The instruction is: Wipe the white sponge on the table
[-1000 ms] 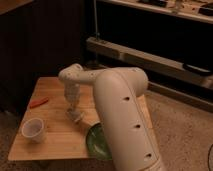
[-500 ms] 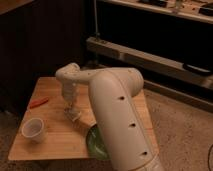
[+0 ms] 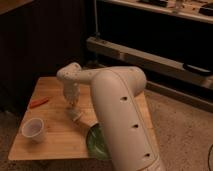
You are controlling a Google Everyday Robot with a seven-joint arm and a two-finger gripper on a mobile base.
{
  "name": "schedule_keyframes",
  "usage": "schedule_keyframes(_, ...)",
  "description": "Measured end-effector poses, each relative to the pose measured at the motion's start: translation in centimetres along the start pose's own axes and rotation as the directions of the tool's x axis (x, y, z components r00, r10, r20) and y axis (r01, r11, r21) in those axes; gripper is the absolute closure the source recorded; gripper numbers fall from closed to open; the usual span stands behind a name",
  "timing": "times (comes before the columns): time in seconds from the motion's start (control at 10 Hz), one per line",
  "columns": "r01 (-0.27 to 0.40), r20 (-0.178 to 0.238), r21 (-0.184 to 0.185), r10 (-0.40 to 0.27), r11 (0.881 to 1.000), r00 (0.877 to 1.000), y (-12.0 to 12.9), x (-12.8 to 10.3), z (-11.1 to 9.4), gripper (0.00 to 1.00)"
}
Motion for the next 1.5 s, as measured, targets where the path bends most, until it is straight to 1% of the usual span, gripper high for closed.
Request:
schedule_keyframes(0.1,-0.025,0.011,0.0,0.025,1.0,1.0,-0.7,0.1,-0.3,1.0)
schedule_keyframes(0.3,-0.06,0.019,0.004,0.06,0.998,0.998,-2.3,0.3,-0.5,1.0)
schedule_keyframes(0.5,-0.108,0.019,0.019,0.108,0.994,0.994,-5.0,1.3,-0.9,1.0)
schedule_keyframes(0.6,-0.12,0.016,0.03,0.12,0.992,0.993,-5.8,1.7,-1.1,1.0)
schedule_keyframes(0.8,-0.124,0.011,0.032,0.123,0.992,0.992,-5.8,2.5,-1.7,1.0)
schedule_keyframes(0.9,-0.133,0.009,0.03,0.133,0.991,0.991,-6.4,3.2,-2.0,1.0)
schedule_keyframes(1.0,-0.138,-0.001,0.03,0.139,0.99,0.99,-6.8,3.9,-2.1,1.0)
schedule_keyframes(1.2,-0.126,-0.022,0.015,0.126,0.992,0.992,-6.1,5.3,-1.9,1.0)
schedule_keyframes(1.3,-0.125,-0.029,0.009,0.126,0.992,0.992,-6.2,6.1,-1.8,1.0)
schedule_keyframes(1.5,-0.122,-0.052,0.002,0.122,0.993,0.991,-6.7,8.2,-1.7,1.0)
